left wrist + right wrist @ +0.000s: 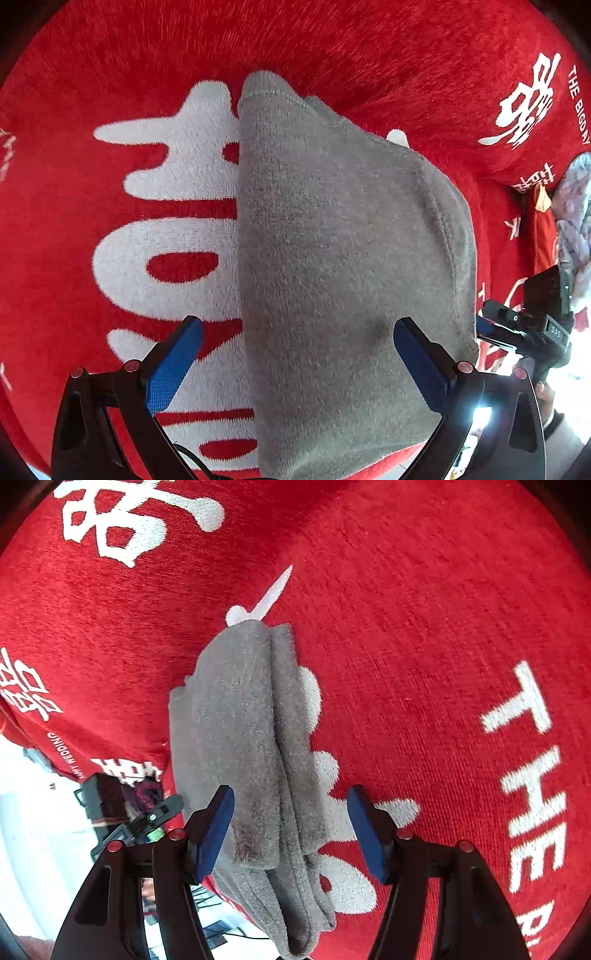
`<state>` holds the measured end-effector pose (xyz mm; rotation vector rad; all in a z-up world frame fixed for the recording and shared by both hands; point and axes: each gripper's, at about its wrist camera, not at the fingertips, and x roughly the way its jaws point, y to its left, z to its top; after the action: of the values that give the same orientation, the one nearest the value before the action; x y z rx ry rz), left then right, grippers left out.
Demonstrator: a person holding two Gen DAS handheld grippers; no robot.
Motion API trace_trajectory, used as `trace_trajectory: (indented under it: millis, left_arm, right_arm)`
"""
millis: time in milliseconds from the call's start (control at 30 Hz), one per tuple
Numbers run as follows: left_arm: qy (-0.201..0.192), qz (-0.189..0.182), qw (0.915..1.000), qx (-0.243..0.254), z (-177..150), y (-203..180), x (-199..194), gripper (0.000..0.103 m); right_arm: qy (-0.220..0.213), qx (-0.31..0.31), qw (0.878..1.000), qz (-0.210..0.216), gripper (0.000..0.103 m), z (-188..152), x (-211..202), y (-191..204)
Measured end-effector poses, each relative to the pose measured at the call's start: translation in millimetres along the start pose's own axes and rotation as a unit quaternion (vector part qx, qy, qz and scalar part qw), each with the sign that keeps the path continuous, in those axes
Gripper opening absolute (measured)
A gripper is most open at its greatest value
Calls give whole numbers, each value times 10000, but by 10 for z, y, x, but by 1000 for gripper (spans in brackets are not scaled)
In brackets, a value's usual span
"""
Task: Fold small clothes
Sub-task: 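Grasp the folded grey sweater bundle with the right gripper and lift it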
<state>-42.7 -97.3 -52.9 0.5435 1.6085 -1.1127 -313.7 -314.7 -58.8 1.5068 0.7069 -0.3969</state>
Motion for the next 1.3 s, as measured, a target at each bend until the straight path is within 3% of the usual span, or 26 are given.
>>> trace_trajectory:
  millis: [133, 233, 333, 500, 700, 767, 800, 867, 967, 1300]
  left_arm:
    - [221, -456, 9987, 75, 50, 19, 121, 103]
    - [347, -563, 9974, 290, 8, -102, 196, 103]
    - [401, -391, 9975, 433, 18, -246, 268, 103]
    - [453, -404, 9975, 358, 87, -283, 303, 103]
    - [361, -121, 9975, 593, 73, -415, 352, 102]
    - [207, -31, 9975, 678, 38, -447, 308, 88]
    - [153, -24, 9974, 710, 23, -466, 296, 84]
    - [49, -44, 9971, 756, 8, -480, 223, 64]
    - [-35, -213, 9970, 745, 15, -447, 90, 45]
    - [-236, -677, 9929, 950, -185, -525, -346, 41]
  right_arm:
    - [180, -117, 9993, 308, 68, 55, 49, -24]
    - [367, -202, 9978, 509, 69, 95, 121, -15]
    - [500, -303, 9962, 651, 69, 133, 209, 25]
    - [718, -618, 9921, 826, 70, 173, 399, 202]
    - [764, -753, 9917, 715, 70, 166, 607, 370]
    - [707, -688, 9937, 521, 63, 138, 633, 409]
    - [728, -634, 9944, 421, 44, 123, 643, 405]
    - [655, -510, 9952, 518, 38, 85, 638, 423]
    - [592, -384, 9938, 860, 32, 31, 588, 462]
    - [526, -318, 9883, 1396, 32, -253, 427, 818]
